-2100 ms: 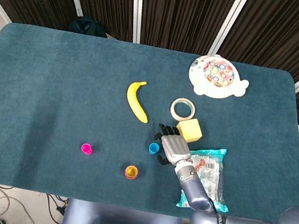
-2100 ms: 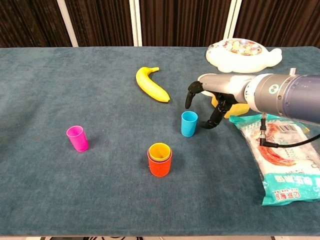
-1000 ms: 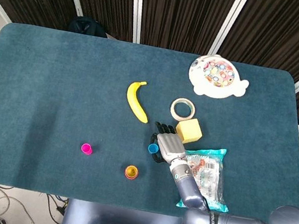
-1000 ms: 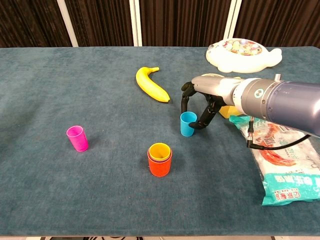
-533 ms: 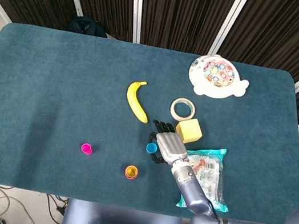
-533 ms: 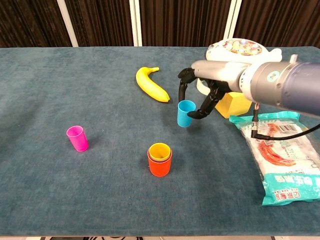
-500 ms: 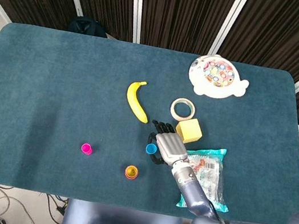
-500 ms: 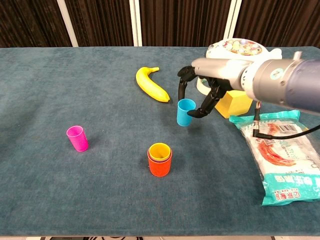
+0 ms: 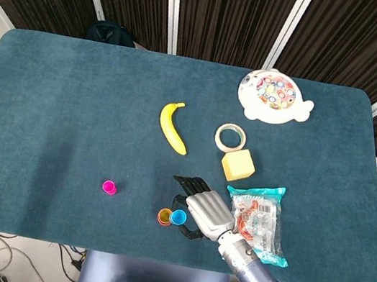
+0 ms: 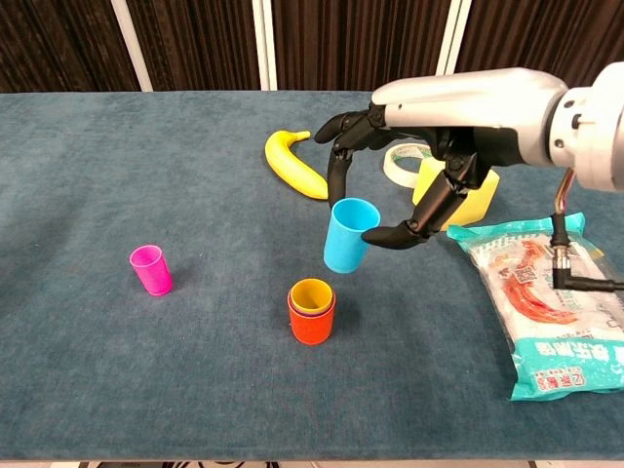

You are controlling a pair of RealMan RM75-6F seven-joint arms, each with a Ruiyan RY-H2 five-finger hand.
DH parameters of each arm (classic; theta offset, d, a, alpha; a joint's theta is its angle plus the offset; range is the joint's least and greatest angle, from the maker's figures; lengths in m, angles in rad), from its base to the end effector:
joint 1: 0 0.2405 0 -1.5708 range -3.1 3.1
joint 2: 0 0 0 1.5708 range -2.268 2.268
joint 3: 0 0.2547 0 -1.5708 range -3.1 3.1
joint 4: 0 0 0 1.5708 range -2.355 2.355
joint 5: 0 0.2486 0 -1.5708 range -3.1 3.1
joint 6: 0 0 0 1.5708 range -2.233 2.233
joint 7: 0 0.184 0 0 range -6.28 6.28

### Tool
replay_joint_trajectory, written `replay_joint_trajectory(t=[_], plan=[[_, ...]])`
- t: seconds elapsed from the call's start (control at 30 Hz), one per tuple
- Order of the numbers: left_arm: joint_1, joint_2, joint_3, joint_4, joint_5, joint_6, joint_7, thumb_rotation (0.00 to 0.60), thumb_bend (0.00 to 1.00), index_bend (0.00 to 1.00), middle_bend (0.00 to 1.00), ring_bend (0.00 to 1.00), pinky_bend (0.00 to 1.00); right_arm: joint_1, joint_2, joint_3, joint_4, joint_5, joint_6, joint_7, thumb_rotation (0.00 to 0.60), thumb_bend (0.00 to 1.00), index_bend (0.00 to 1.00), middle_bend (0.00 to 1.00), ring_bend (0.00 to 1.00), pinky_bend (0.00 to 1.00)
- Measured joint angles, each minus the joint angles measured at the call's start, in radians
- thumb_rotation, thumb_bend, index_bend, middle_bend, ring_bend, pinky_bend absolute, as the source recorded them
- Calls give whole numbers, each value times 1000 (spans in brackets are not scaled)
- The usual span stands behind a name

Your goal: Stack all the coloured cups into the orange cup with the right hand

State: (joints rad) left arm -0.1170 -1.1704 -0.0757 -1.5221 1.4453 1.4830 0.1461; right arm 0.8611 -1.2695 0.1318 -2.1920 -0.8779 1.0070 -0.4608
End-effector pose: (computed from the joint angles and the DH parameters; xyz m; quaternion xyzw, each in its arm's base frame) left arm -0.3385 0.2424 0.1246 -0.6078 -0.3294 -0.3414 0.6368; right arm -0.0214 -0.2755 -0.0267 0.7697 -0.4496 0.3780 0.2500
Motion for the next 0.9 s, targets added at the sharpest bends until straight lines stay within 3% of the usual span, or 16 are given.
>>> replay_joint_trajectory(t=[0.9], plan=[[0,-4,-1,4,-4,-1,8,600,0,0,0,0,52,2,-165,-28,128,-7,57,-47,600,431,475,0,36,75]])
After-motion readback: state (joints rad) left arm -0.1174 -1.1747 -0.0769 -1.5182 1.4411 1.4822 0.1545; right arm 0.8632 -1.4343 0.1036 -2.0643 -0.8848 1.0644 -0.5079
